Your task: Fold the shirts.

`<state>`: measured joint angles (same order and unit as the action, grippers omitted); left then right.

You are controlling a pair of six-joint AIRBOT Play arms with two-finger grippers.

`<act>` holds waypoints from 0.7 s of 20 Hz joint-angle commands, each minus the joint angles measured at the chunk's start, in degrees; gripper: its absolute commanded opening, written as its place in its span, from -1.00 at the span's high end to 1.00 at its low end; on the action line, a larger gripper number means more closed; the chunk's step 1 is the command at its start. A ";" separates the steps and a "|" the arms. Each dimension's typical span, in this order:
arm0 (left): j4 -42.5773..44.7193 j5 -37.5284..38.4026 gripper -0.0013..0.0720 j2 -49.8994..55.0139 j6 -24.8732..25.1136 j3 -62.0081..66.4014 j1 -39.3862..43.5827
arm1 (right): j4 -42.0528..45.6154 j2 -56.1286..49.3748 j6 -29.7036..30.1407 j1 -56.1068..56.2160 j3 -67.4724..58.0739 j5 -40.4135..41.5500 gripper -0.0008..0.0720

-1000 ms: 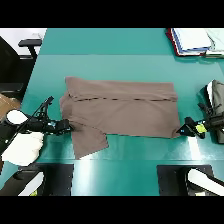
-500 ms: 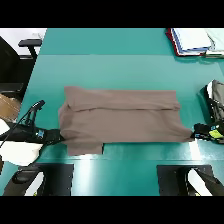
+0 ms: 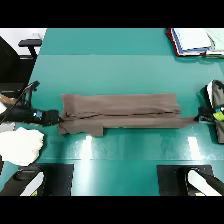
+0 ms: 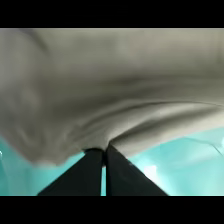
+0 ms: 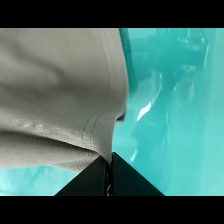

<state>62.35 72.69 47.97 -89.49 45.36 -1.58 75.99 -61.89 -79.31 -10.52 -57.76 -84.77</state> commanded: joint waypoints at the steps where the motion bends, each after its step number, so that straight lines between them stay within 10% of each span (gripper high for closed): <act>1: -1.01 -9.27 0.91 13.33 6.01 4.83 -0.07 | -1.44 -11.96 -0.09 5.40 -9.16 4.35 0.93; 9: -1.55 -20.98 0.89 28.44 7.41 12.90 -0.07 | -4.83 -29.00 -0.13 8.96 -24.90 5.22 0.91; 11: -1.90 -21.40 -0.42 28.17 6.73 13.16 -0.07 | -10.38 -30.58 0.57 7.19 -26.69 5.31 0.09; 14: -2.32 -17.05 -0.72 28.09 5.92 15.58 -0.07 | -17.75 -30.56 5.79 2.51 -26.40 4.11 -0.29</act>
<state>60.47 53.60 75.53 -82.87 58.98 -1.65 65.69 -91.24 -77.45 -5.02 -83.11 -79.70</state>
